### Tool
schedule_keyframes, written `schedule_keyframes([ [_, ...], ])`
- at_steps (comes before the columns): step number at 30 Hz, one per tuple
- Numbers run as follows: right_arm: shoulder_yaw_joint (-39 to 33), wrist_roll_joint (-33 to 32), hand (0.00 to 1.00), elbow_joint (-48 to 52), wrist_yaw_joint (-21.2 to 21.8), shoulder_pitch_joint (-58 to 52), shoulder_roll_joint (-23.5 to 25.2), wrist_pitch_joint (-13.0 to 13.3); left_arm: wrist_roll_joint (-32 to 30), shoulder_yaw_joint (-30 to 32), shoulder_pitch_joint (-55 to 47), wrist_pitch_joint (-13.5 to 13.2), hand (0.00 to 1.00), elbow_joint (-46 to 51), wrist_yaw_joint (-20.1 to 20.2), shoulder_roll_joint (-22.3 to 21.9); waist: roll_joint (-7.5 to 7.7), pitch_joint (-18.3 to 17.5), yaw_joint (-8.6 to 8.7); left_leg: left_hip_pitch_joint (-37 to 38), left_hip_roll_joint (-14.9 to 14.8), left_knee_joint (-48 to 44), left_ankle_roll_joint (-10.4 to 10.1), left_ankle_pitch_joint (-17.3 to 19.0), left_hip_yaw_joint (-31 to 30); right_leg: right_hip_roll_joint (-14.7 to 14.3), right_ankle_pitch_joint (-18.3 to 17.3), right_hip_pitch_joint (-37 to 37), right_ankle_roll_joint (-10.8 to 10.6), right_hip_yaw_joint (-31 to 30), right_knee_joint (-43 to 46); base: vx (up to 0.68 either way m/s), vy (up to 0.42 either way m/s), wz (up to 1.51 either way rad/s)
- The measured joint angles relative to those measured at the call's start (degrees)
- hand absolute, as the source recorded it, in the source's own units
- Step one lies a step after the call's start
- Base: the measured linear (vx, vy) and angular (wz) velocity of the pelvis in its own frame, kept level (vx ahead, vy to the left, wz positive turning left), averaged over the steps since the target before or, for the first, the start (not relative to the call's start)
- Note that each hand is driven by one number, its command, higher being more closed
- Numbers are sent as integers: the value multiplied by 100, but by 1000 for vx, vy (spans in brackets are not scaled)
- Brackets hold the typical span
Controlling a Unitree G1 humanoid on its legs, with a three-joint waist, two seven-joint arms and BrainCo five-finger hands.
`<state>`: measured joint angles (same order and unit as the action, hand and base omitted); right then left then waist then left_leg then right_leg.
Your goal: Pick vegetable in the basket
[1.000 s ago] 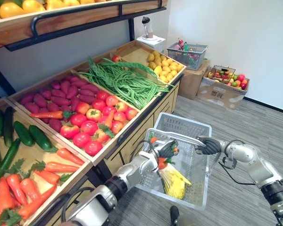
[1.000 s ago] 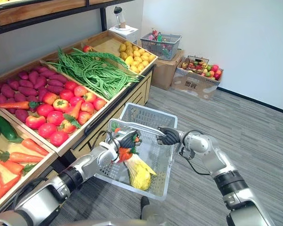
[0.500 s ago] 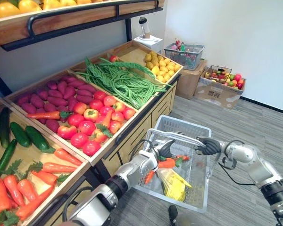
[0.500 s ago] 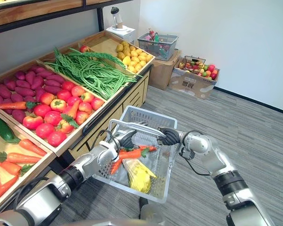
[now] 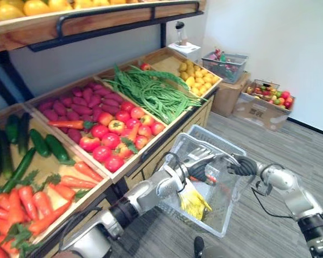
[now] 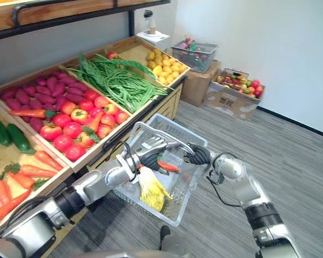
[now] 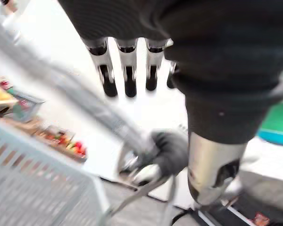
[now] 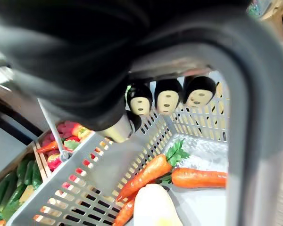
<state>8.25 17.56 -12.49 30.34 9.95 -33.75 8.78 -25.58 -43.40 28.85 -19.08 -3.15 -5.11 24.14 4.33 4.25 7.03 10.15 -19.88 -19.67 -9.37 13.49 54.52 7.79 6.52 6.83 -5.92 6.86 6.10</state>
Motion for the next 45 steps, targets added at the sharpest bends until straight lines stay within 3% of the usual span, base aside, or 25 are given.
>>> schedule_keyframes([
  [4,-85,59,100,-595,-180,-472,13,-278,949,589,-460,-325,0,1159,177,297,-44,-2,-200,-20,276,347,83,-123,-349,227,-1,-164,-1,357,8,-31,53,44],
  [10,-781,55,100,-1673,-797,-949,166,-356,1599,1898,-1579,-410,0,1829,270,797,-60,-8,-382,-163,690,1013,163,-478,-858,462,0,-277,0,782,-99,-24,31,50],
  [13,-1066,50,100,-2308,-1130,-1026,307,-356,1866,2771,-1908,-423,0,1987,-154,772,-67,-13,-432,-156,827,1393,186,-723,-1148,487,1,-460,1,991,-264,-6,-3,46],
  [18,-1773,-25,100,-3210,-1652,-1236,711,-319,2062,4322,-2214,-368,0,2074,-1252,446,-136,-56,-541,-127,1050,2206,211,-1273,-1576,453,0,-639,1,1309,-518,-4,-28,44],
  [22,-2350,-70,100,-3844,-2075,-1359,897,-332,2320,5376,-2695,-7,0,1976,-1753,12,-208,-100,-596,-93,1137,2542,276,-1522,-1899,433,-3,-822,4,1491,-639,0,-9,41],
  [25,-2731,-68,100,-4100,-2280,-1477,1075,-338,2307,5822,-3055,249,0,1744,-2013,-214,-187,-112,-717,-124,1151,2551,266,-1521,-2059,468,-108,-947,-24,1498,-711,-20,-5,27],
  [28,-2957,-70,100,-4303,-2402,-1605,1159,-342,2272,6131,-3327,400,0,1555,-2198,-410,-209,-161,-729,-189,1206,2557,267,-1547,-2264,507,-226,-1015,-35,1618,-702,-4,-6,38],
  [31,-3247,-69,100,-4451,-2533,-1744,1255,-350,2253,6536,-3559,567,0,916,-2498,-593,-263,-222,-761,-201,1227,2558,322,-1590,-2506,525,-304,-1118,-24,1818,-699,32,-13,33],
  [35,-3513,-79,100,-4471,-2642,-1926,1433,-354,2202,6957,-3797,677,0,-667,-2915,-736,-333,-280,-847,-208,1236,2560,333,-1598,-2658,535,-384,-1226,-31,1956,-694,5,-5,20],
  [39,-3523,-195,100,-4469,-2648,-1932,1631,-353,1761,7054,-4135,692,0,-2074,-3494,-961,-304,-290,-886,-217,1247,2560,312,-1579,-2744,540,-440,-1244,-66,1994,-692,23,-1,12],
  [45,-3483,-281,100,-4468,-2655,-1890,2089,-341,1217,7078,-4318,856,0,-3836,-3761,-1484,-238,-296,-886,-202,1269,2560,328,-1573,-2822,546,-473,-1303,-43,1976,-690,26,2,7],
])
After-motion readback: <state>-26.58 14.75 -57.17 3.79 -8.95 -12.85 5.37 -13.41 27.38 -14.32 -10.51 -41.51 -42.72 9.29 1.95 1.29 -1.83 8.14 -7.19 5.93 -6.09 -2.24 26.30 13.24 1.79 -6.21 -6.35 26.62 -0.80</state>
